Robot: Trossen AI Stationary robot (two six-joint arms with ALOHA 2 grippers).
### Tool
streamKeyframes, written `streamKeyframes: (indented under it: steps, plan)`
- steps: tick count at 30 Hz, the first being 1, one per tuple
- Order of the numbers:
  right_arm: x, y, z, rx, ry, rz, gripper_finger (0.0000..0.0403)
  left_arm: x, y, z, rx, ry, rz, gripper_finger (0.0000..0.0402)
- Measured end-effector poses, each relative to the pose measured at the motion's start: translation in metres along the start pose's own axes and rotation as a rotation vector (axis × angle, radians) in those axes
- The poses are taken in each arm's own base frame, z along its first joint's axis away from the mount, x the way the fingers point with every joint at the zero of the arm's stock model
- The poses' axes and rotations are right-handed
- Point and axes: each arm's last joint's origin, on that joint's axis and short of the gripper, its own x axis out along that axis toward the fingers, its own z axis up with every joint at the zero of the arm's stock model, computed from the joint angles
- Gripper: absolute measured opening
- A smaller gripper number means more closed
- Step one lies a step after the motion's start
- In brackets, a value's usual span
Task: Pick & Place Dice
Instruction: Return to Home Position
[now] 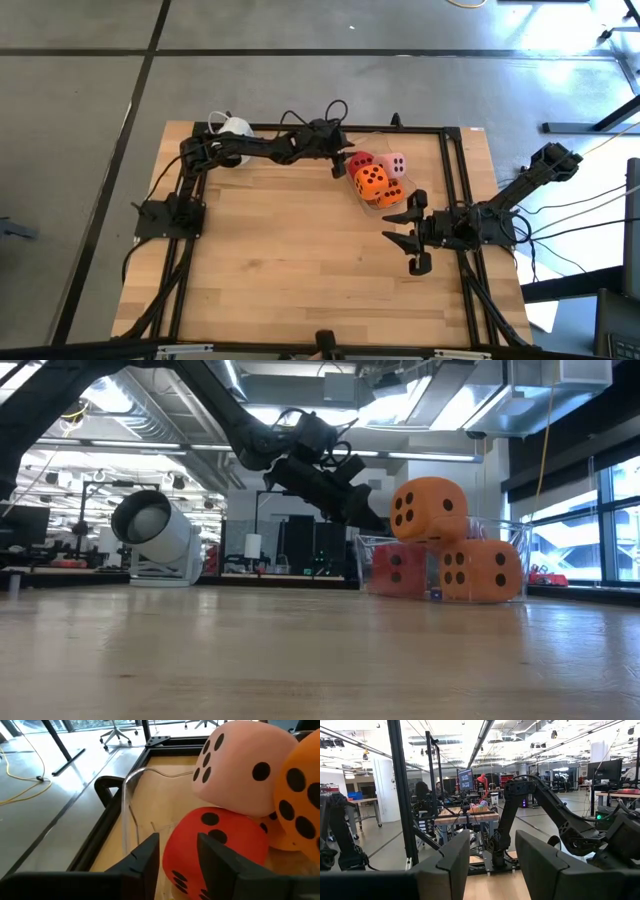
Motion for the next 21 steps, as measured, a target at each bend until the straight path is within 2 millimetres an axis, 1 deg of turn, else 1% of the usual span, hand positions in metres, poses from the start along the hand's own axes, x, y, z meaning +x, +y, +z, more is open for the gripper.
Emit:
streamKeyframes:
  steps: [3,7,12,16,21]
  plan:
    - [0.000,0.000,0.000,0.000,0.000,0.000,0.0160,-0.002,-0.003,0.003,-0.022,-0.007,-0.010,0.0121]
    - [0.000,0.000,0.000,-0.010,0.000,0.000,0.0160,-0.011,-0.004,0.017,-0.069,-0.059,-0.084,0.0111]
    - [0.000,0.000,0.000,-0.042,0.001,0.000,0.0160,-0.025,-0.007,0.036,-0.144,-0.120,-0.258,0.0097]
    - [0.000,0.000,0.000,-0.049,0.001,0.000,0.0160,-0.040,-0.010,0.050,-0.180,-0.128,-0.355,0.0086]
    - [0.000,0.000,0.000,-0.053,0.000,0.000,0.0160,-0.057,-0.025,0.067,-0.172,-0.132,-0.436,0.0072]
